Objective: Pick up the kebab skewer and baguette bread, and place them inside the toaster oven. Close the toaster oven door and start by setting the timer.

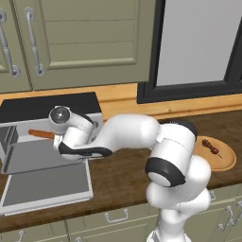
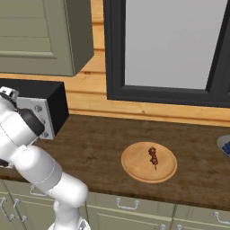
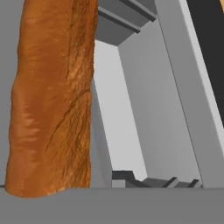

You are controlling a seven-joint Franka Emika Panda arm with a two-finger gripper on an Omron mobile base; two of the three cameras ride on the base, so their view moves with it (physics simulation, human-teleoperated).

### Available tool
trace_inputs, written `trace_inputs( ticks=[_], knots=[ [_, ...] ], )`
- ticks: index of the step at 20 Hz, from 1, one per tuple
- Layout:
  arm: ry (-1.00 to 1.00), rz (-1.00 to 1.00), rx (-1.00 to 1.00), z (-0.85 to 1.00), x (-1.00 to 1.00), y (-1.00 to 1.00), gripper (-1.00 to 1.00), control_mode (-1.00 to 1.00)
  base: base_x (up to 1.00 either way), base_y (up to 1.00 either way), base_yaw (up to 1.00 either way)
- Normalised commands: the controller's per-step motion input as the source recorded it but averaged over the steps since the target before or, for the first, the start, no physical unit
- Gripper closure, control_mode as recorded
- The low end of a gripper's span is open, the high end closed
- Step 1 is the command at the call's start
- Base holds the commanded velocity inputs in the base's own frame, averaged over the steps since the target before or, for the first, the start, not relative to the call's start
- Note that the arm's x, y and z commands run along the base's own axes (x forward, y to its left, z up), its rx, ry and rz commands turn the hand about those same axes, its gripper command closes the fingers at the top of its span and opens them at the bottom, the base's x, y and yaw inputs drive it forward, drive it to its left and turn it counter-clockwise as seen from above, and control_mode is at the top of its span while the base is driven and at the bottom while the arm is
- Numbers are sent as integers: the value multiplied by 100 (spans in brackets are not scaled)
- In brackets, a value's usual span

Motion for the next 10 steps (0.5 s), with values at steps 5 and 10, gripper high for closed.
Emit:
trace_inputs(
  ticks=[5,10],
  knots=[
    [13,0,0,0,0,1,100,-100,0,0,0],
    [9,0,0,-7,0,5,-100,-100,0,0,0]
  ],
)
